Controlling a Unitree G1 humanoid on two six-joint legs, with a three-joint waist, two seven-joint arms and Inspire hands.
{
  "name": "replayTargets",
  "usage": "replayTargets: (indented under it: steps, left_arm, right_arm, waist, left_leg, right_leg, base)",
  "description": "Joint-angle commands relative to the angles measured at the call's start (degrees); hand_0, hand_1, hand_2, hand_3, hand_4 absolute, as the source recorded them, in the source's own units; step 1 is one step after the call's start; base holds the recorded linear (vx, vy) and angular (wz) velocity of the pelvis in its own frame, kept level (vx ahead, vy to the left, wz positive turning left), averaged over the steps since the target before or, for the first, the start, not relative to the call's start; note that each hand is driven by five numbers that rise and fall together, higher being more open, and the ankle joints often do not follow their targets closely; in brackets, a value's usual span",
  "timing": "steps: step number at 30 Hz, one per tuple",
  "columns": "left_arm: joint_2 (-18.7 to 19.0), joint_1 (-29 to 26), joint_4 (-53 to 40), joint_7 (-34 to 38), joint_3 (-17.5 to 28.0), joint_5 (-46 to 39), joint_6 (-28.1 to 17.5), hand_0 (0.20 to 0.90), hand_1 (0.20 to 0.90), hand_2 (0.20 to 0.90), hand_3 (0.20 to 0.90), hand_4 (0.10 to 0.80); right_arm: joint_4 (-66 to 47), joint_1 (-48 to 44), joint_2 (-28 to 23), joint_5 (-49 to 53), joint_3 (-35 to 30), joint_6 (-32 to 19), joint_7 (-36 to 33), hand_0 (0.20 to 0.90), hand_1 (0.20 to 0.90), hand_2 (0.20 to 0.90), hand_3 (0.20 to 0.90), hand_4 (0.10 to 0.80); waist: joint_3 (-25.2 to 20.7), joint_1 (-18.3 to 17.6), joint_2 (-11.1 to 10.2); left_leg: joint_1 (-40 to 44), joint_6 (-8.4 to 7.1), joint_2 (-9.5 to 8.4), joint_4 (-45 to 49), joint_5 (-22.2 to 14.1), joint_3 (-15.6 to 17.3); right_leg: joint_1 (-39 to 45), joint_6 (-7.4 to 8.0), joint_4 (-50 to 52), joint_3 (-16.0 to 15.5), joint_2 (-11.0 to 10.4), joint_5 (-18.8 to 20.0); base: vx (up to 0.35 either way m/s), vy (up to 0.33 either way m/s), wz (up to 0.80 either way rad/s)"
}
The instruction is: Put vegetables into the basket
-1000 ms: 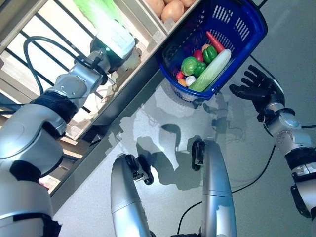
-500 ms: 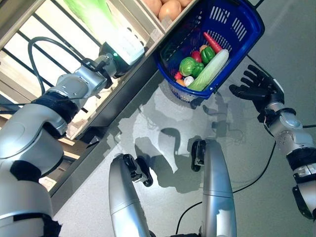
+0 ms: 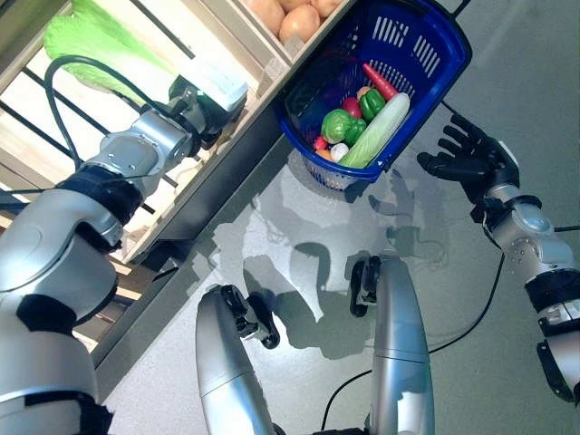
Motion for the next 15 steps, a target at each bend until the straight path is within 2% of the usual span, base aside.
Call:
replayTargets:
  steps: [1, 6, 11, 15]
  left_arm:
    - [5.4, -0.2, 6.8, 2.8, 2.1, -1.0, 3.3, 0.300, 0.300, 0.300, 0.300, 0.400]
    - [5.7, 1.1, 6.5, 9.3, 4.3, -2.0, 0.5, 0.300, 0.300, 0.300, 0.300, 0.400]
    - [5.9, 3.1, 6.3, 15.8, 7.8, -7.2, -2.9, 0.300, 0.300, 0.300, 0.300, 0.400]
    - [5.7, 7.2, 4.7, 19.7, 15.2, -16.5, -6.7, 0.300, 0.300, 0.300, 0.300, 0.400]
  right_arm:
    - [-4.3, -0.7, -0.3, 2.3, -7.0, -3.3, 2.0, 0.900, 0.900, 0.900, 0.900, 0.800]
    - [-3.5, -1.2, 0.8, 2.0, -6.5, -3.6, 3.1, 0.900, 0.900, 0.900, 0.900, 0.800]
    - [-2.5, -1.4, 1.8, 1.7, -5.9, -4.1, 3.2, 0.900, 0.900, 0.900, 0.900, 0.800]
    - [-2.4, -0.3, 3.2, 0.7, -5.6, -3.9, 4.2, 0.900, 0.900, 0.900, 0.900, 0.800]
  waist:
    - [-1.5, -0.4, -1.3]
    - [-2.8, 0.0, -1.1]
    - [-4.4, 0.3, -1.0]
    - [-5.8, 0.7, -1.1]
  left_leg:
    - [-2.6, -4.77, 0.71, -9.3, 8.3, -4.9]
    - [0.2, -4.90, 0.56, -11.3, 8.6, -4.3]
    - [3.8, -5.21, 0.40, -13.7, 9.2, -3.7]
    - [9.0, -5.30, -0.22, -17.8, 10.2, -2.8]
  right_leg:
    - [5.2, 3.85, -3.6, 1.7, -7.8, 3.0]
    - [7.9, 3.90, -5.3, 1.0, -7.9, 3.0]
    - [11.6, 3.83, -7.7, 0.2, -7.6, 2.9]
    - [16.7, 3.47, -11.8, -0.7, -6.8, 3.1]
  base:
    - [0.000, 0.000, 0.00]
    - [0.000, 0.000, 0.00]
    - [0.013, -0.006, 0.01]
    - [0.051, -0.001, 0.02]
